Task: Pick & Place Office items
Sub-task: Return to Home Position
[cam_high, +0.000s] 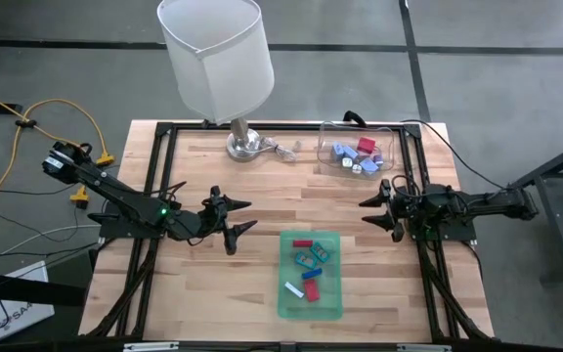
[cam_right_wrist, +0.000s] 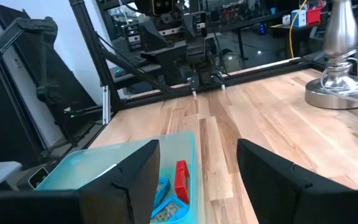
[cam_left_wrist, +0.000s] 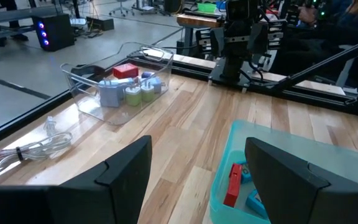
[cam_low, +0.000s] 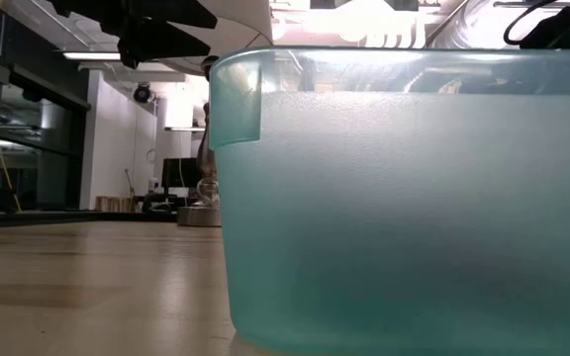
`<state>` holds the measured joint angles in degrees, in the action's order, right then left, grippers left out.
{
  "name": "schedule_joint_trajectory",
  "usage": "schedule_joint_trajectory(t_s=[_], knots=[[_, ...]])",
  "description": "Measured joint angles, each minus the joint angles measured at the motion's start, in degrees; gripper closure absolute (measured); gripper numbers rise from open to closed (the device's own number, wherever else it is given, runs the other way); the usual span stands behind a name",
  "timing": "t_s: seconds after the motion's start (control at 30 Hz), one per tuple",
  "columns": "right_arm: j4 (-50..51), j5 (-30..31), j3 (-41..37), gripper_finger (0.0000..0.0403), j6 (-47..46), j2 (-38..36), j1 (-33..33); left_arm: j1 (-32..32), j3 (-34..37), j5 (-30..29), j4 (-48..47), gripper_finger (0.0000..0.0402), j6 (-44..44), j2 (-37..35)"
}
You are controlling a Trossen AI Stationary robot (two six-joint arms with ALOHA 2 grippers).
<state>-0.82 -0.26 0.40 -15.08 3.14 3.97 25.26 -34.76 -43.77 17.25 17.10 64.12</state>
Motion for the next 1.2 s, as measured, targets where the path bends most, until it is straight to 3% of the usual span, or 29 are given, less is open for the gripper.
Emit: schedule_joint_trajectory(t_s=[0.97, 1.1, 1.2], knots=[[0.0, 0.1, 0.0, 0.0201, -0.1, 0.3, 0.0, 0.0, 0.0, 0.4, 0.5, 0.0151, -0.3, 0.0], [-0.1, 0.1, 0.0, 0.0201, -0.1, 0.3, 0.0, 0.0, 0.0, 2.5, 1.2, 0.0151, -1.3, 0.0], [-0.1, 0.1, 0.0, 0.0201, -0.1, 0.3, 0.0, 0.0, 0.0, 7.5, 3.5, 0.0151, -4.5, 0.0]])
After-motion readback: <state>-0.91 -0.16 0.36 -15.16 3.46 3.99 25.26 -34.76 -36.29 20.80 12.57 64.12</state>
